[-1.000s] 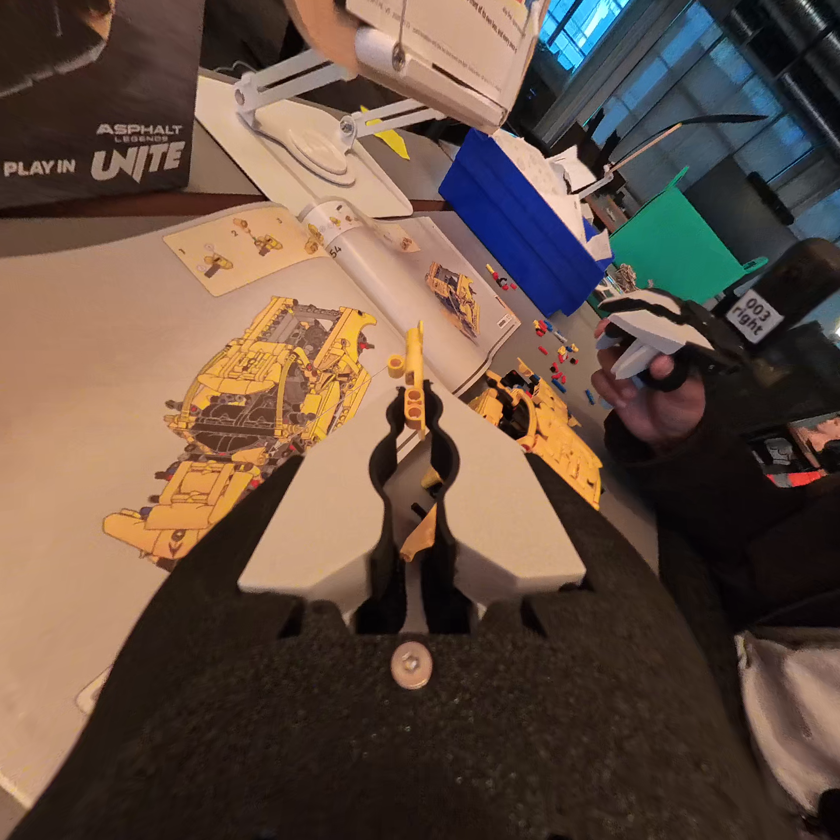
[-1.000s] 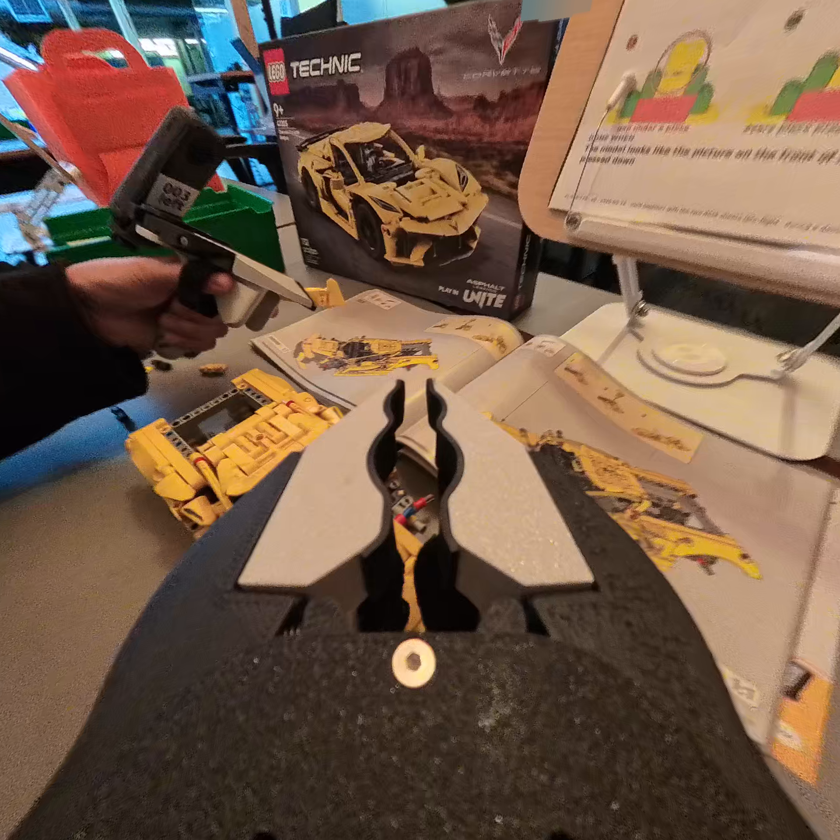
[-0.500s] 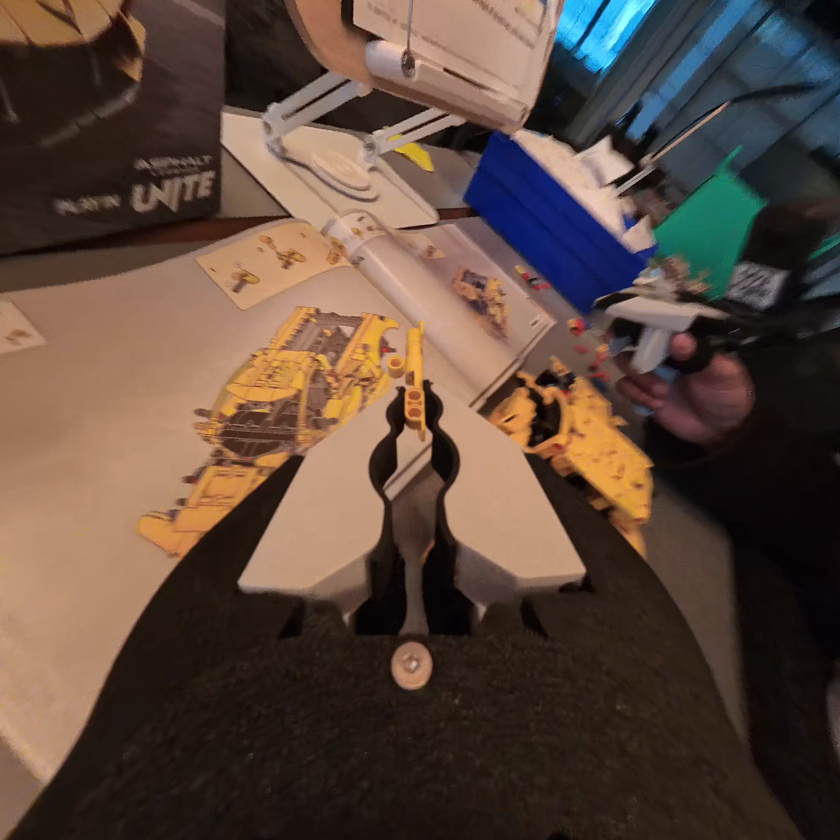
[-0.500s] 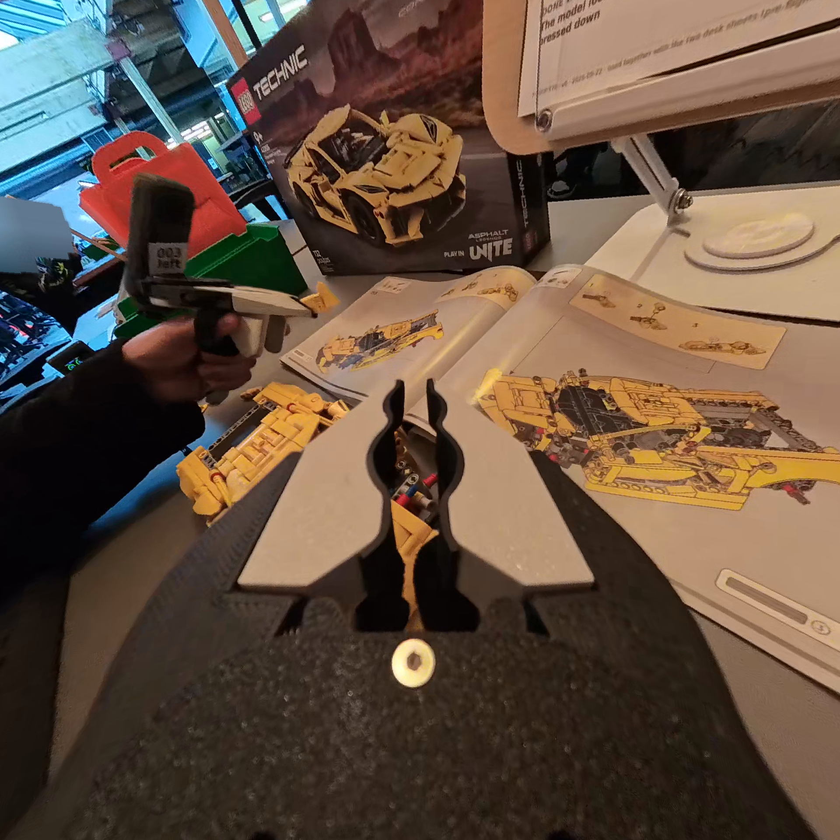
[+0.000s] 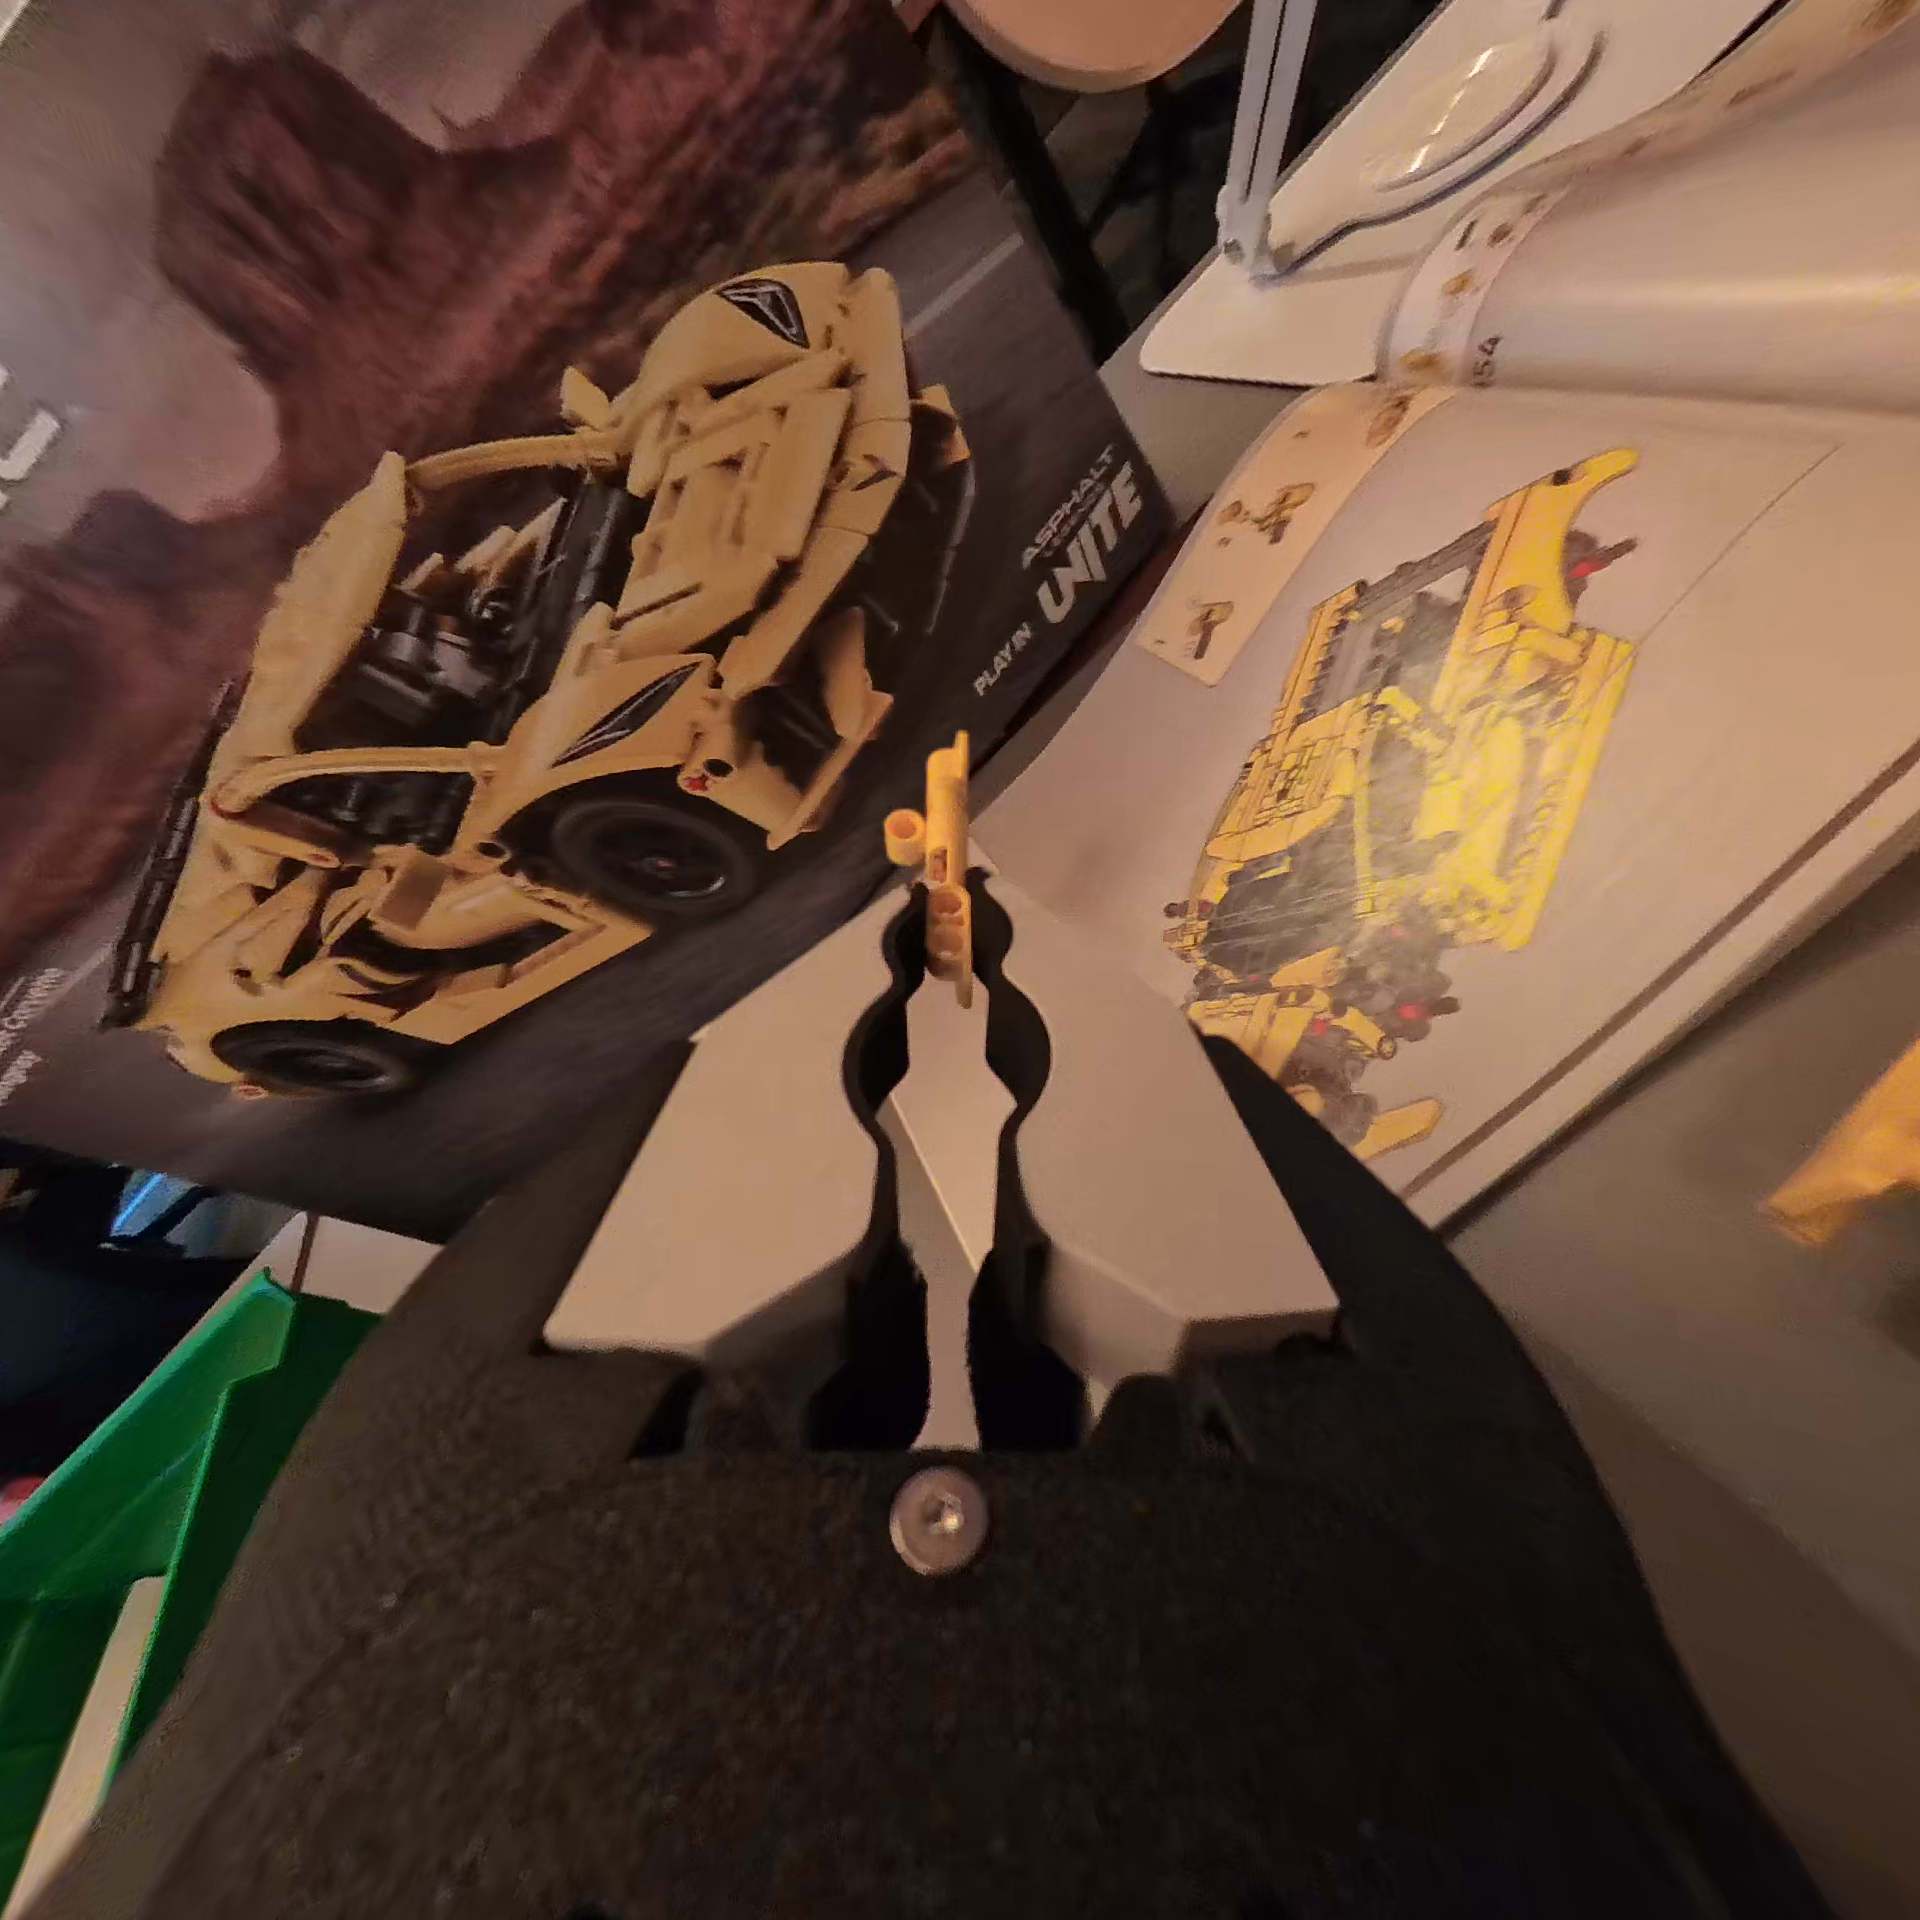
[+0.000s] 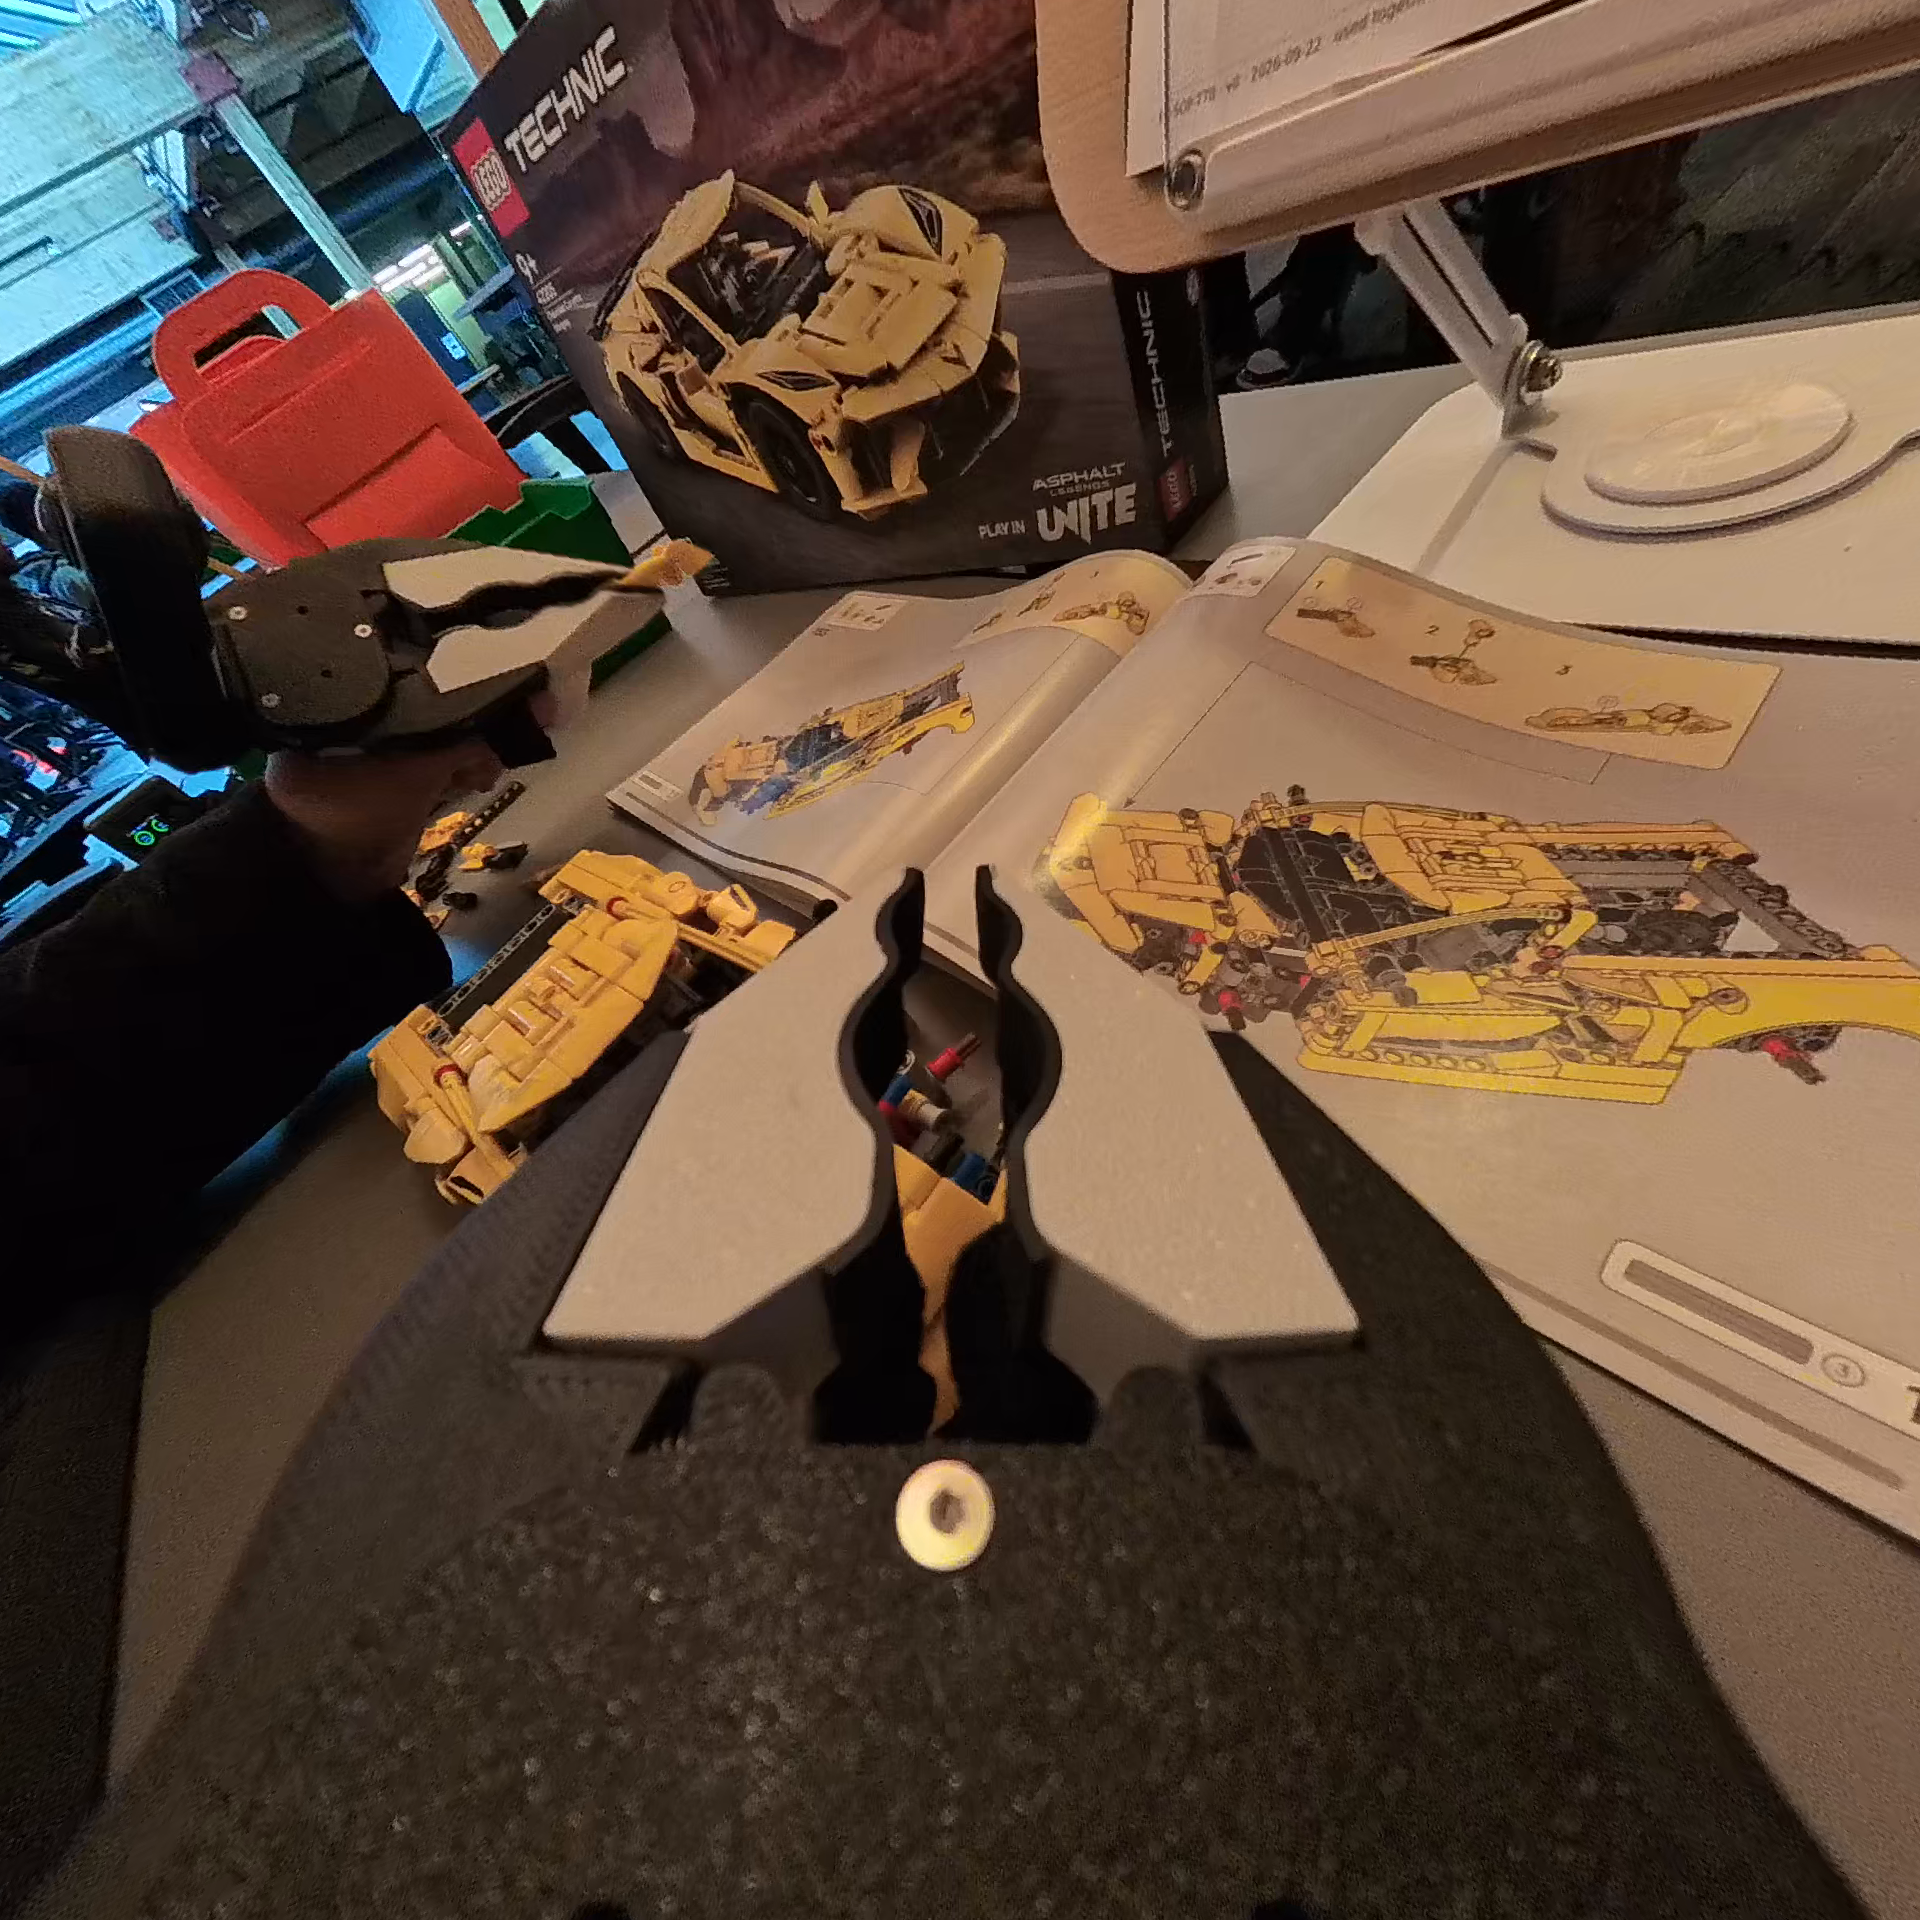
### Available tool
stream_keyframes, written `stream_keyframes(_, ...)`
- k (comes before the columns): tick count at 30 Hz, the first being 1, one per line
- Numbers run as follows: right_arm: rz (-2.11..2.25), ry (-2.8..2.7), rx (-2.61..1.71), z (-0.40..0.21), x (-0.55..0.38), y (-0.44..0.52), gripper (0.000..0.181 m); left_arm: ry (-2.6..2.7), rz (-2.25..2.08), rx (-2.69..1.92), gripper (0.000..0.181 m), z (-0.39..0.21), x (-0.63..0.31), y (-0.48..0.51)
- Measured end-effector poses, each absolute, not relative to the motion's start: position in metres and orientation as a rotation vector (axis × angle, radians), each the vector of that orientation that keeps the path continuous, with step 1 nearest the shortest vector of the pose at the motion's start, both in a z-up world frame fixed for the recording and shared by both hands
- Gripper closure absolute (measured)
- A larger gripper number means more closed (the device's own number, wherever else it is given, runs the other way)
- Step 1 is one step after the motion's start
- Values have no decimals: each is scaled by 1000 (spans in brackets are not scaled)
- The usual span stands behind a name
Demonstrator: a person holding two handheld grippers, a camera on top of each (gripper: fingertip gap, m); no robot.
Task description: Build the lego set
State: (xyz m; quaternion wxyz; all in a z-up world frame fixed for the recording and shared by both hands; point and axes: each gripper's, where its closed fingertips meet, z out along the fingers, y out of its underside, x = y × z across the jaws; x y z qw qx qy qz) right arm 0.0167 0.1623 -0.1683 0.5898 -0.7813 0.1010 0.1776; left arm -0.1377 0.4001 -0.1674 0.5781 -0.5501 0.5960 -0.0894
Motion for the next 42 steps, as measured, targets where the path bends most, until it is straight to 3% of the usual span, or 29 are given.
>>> stream_keyframes(28,442,238,-1859,-181,14,165,172,1273,-418,-1488,174,-170,-147,412)
stream_keyframes(33,426,225,-1859,-179,14,165,173,1227,-934,-1675,175,-169,-137,384)
stream_keyframes(37,397,192,-1857,-175,11,165,173,978,-1579,-1752,175,-140,-138,368)
stream_keyframes(42,417,167,-1832,-170,6,165,173,652,-2008,-1696,174,-110,-154,379)
